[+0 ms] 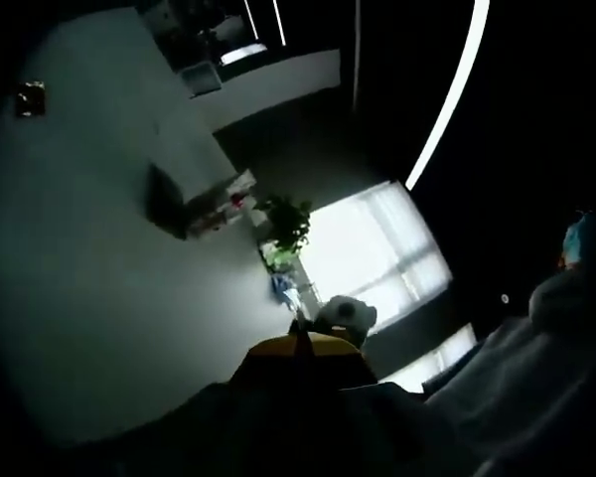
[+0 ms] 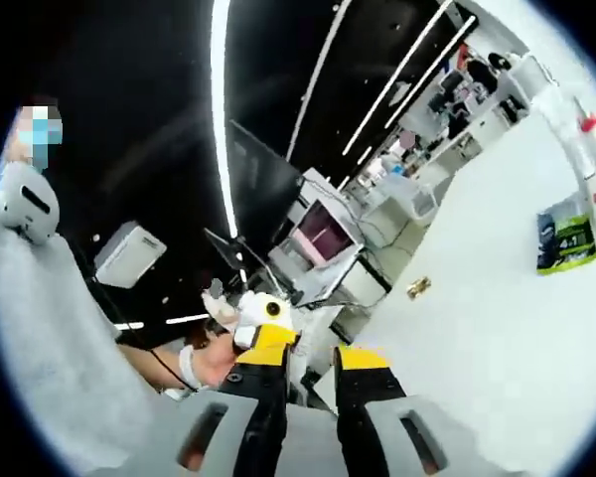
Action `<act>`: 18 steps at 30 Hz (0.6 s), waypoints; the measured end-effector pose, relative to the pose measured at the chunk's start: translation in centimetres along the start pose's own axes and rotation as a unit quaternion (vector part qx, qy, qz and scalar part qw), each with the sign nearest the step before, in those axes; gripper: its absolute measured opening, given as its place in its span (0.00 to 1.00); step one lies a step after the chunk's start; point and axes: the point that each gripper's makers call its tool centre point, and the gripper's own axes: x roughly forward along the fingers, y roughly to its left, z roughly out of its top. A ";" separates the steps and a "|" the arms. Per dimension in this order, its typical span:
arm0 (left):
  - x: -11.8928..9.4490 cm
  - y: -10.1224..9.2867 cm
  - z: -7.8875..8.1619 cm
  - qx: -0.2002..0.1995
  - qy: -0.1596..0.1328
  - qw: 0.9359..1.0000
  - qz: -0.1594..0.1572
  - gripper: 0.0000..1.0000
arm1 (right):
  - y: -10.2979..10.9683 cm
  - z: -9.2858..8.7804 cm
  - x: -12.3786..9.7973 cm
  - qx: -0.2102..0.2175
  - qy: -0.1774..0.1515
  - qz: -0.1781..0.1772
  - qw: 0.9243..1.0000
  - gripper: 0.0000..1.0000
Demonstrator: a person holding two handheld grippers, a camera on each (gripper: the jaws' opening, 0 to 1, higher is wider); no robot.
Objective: Arrange the skincare products in the storage area until every visible bottle or jar stands upright without overlapping.
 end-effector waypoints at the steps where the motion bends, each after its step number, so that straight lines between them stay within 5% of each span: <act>1: 0.0 0.0 0.3 -0.001 -0.002 1.000 0.000 0.00 | -0.2 -0.3 -0.4 -0.011 0.009 -0.014 1.000 0.20; 5: 0.3 0.7 1.6 0.001 0.000 1.000 0.012 0.00 | -1.8 -1.8 -1.4 -0.074 0.039 -0.074 0.994 0.38; 6: 0.5 0.9 1.9 0.003 0.005 1.000 0.017 0.00 | -2.5 -2.0 -1.6 -0.132 0.049 -0.101 0.985 0.40; 7: 0.6 1.0 2.1 0.002 0.007 1.000 0.019 0.00 | -2.9 -2.2 -1.8 -0.145 0.057 -0.116 0.981 0.42; 8: 0.8 1.2 2.5 0.001 0.009 1.000 0.021 0.00 | -3.7 -3.1 -2.0 -0.187 0.088 -0.142 0.968 0.44; 11: 1.2 1.7 3.3 0.001 0.011 1.000 0.025 0.00 | -4.6 -3.7 -1.7 -0.209 0.088 -0.166 0.960 0.56; 13: 1.6 2.2 4.0 -0.005 0.012 0.999 0.030 0.00 | -5.3 -3.9 -1.4 -0.224 0.090 -0.183 0.953 0.56; 17: 2.5 3.0 5.0 -0.013 0.015 0.999 0.040 0.00 | -7.5 -4.5 -2.0 -0.277 0.130 -0.239 0.921 0.51; 18: 2.7 3.1 5.1 -0.013 0.016 0.999 0.039 0.00 | -7.3 -4.6 -1.9 -0.274 0.126 -0.233 0.924 0.49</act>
